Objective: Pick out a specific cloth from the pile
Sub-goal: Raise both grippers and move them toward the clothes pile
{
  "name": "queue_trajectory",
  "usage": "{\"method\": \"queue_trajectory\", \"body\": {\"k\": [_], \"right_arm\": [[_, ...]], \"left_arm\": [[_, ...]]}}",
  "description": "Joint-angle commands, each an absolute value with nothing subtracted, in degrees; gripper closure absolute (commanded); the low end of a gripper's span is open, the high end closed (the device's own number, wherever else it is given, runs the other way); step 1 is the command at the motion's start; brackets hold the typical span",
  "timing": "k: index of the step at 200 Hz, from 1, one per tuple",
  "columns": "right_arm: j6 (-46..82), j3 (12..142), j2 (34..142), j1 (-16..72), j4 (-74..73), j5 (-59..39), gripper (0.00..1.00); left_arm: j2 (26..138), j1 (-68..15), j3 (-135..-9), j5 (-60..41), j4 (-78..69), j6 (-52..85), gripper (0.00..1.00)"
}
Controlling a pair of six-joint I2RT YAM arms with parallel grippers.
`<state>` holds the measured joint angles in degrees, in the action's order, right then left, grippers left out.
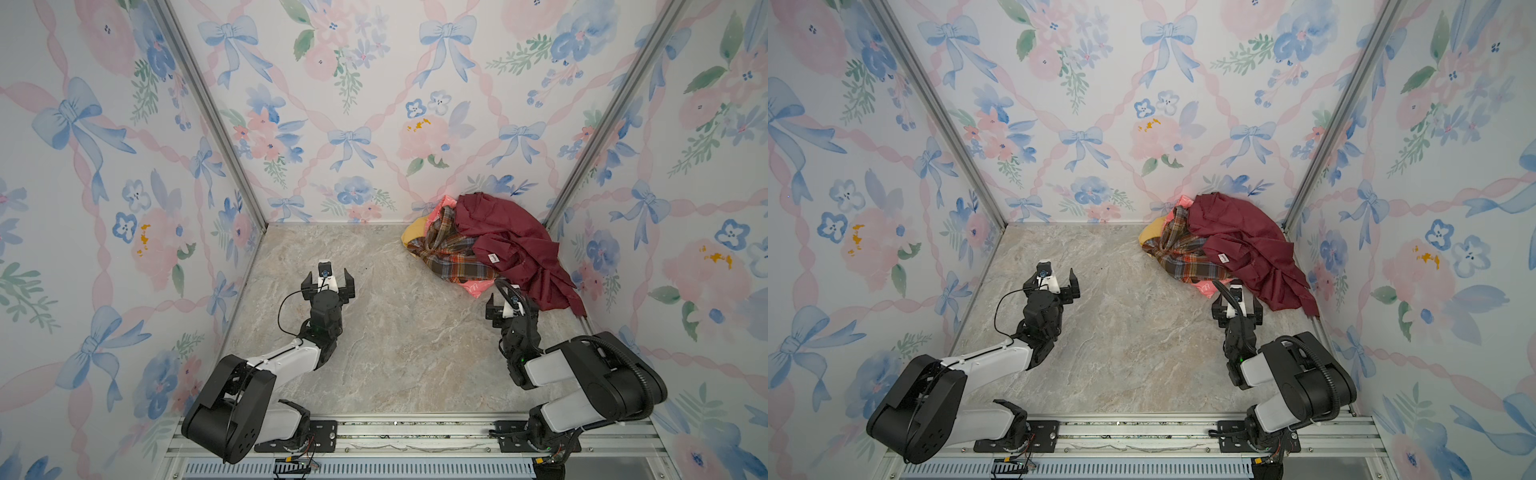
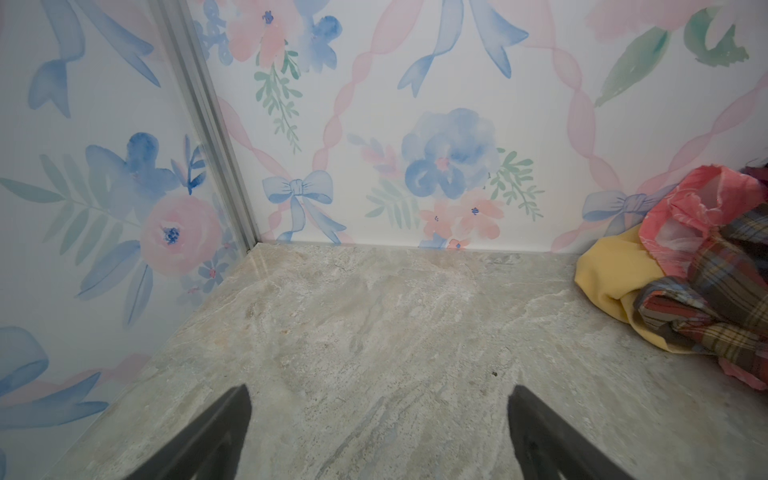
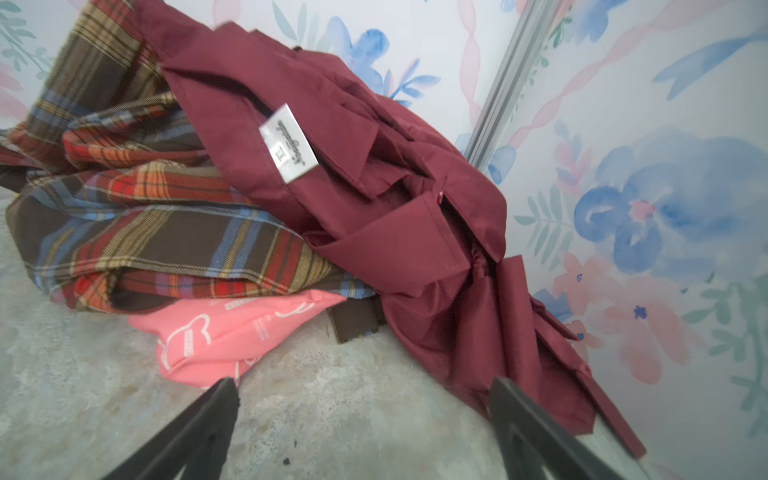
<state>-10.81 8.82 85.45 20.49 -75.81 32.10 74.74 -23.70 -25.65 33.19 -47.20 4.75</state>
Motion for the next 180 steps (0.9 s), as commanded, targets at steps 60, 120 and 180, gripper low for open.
{"method": "queue_trajectory", "body": {"k": [60, 120, 180], "right_arm": [[-20.93, 18.55, 71.46, 38.90, -57.29, 58.28, 0.03], [17.03, 29.85, 59.65, 40.82, -11.77, 59.86, 0.03], [41.64, 38.32, 61.51, 41.13, 11.86, 55.64, 0.02]], "left_arm": [[69.86, -24.89, -34.45, 12.09, -32.52, 22.01, 0.02], [71.02, -25.00, -37.64, 4.15, -30.15, 26.09, 0.06], [72.28, -24.97, -40.56, 0.59, -28.19, 27.99, 0.03]]}}
